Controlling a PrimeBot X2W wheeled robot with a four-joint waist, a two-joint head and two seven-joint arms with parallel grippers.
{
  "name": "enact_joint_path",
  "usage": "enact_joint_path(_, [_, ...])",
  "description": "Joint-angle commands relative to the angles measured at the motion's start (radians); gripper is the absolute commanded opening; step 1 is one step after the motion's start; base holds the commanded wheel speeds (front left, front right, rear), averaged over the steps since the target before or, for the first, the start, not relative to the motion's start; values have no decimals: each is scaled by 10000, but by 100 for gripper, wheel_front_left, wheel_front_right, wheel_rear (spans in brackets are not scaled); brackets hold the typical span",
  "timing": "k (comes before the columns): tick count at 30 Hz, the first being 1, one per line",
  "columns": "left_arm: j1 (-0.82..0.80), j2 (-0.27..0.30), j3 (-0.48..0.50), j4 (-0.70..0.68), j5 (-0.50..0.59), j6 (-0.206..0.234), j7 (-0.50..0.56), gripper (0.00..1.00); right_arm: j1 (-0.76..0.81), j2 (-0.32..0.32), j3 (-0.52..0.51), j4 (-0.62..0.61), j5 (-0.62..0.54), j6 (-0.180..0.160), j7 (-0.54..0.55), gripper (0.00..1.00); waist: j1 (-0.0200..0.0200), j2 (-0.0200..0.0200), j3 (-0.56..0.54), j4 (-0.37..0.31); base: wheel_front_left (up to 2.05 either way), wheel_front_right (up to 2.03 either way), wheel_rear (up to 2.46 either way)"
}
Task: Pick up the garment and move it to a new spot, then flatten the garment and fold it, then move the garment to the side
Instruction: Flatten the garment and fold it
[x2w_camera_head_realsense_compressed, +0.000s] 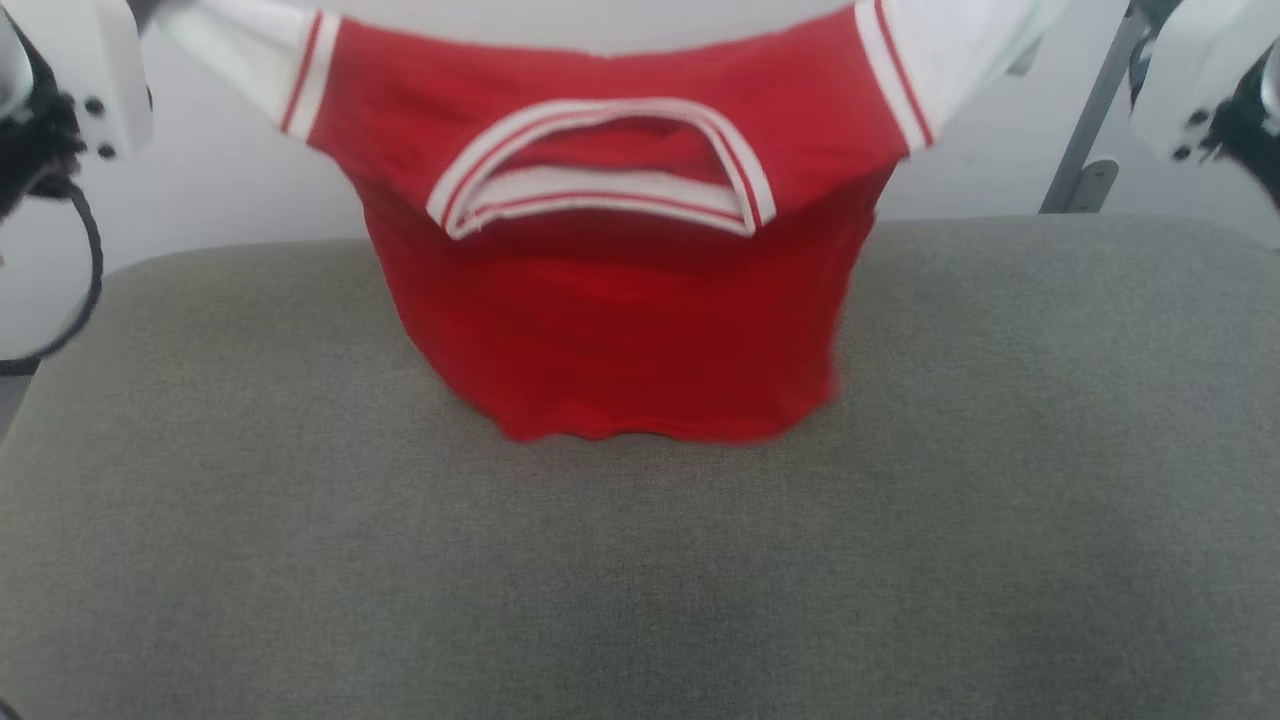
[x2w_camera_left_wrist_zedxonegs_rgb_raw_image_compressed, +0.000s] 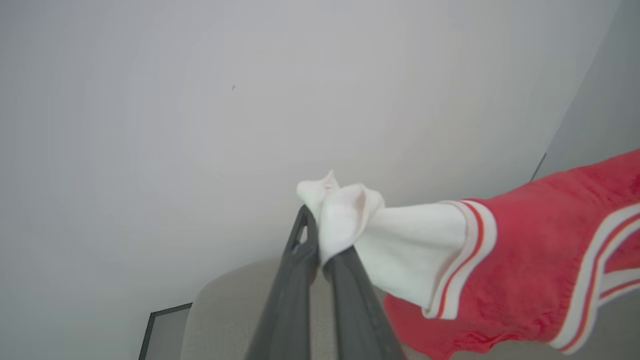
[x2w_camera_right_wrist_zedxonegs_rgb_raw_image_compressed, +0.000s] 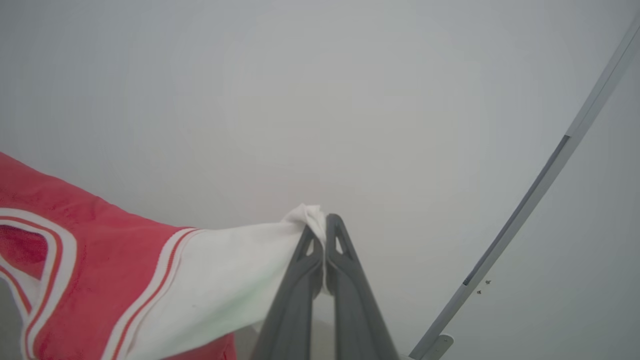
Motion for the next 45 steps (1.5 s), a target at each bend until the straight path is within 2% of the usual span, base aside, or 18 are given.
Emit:
enact_joint_path(1, [-136, -46, -28, 52, 34, -31, -111, 0, -102, -13, 52, 94, 2, 1, -90, 0, 0, 0, 25, -10, 0, 0, 0])
enact_joint_path(7, [-1108, -221, -209, 759, 338, -172, -815, 0, -1167, -7, 416, 1167, -379, 1, -1073, 0, 0, 0, 645, -55, 0, 0, 0])
enact_joint_path(10, [-1692, -432, -275, 1107, 540, -217, -1285, 0, -1800, 137, 488, 1836, -591, 1, -1648, 0, 0, 0, 1307, -56, 0, 0, 0])
enact_joint_path(15, [-3076, -796, -378, 1809, 954, -238, -2292, 0, -3097, 375, 396, 2895, -1284, -1, -3207, 0, 0, 0, 2623, -37, 0, 0, 0])
enact_joint_path(22, [-5166, -1353, -431, 2945, 1663, -141, -4524, 0, -4939, 866, -474, 4663, -3313, -1, -6294, 0, 0, 0, 4055, 30, 0, 0, 0])
enact_joint_path(25, [-5808, -1517, -423, 3382, 1945, -26, -5859, 0, -5524, 1043, -1128, 5153, -4342, -1, -6893, 0, 0, 0, 4373, 85, 0, 0, 0])
enact_joint_path(28, [-6089, -1710, -434, 3993, 2127, 83, -6910, 0, -5719, 1252, -1730, 5117, -5391, 1, -7022, 0, 0, 0, 4558, 156, 0, 0, 0])
enact_joint_path(30, [-5960, -1849, -546, 4532, 2125, -29, -7129, 0, -5452, 1426, -1955, 4981, -5824, 1, -7017, 0, 0, 0, 4604, 202, 0, 0, 0])
enact_joint_path(35, [-5248, -2242, -848, 5624, 1846, -266, -7336, 0, -4532, 1598, -2004, 5520, -6144, -1, -7014, 0, 0, 0, 4483, 340, 0, 0, 0])
enact_joint_path(40, [-4031, -2580, -1279, 6367, 1521, -362, -7000, 0, -3435, 1754, -1567, 6421, -5591, -1, -7013, 0, 0, 0, 4033, 445, 0, 0, 0])
enact_joint_path(45, [-2680, -2797, -1730, 6371, 819, -372, -6147, 0, -2378, 1860, -633, 6961, -4742, -1, -6786, 0, 0, 0, 3519, 479, 0, 0, 0])
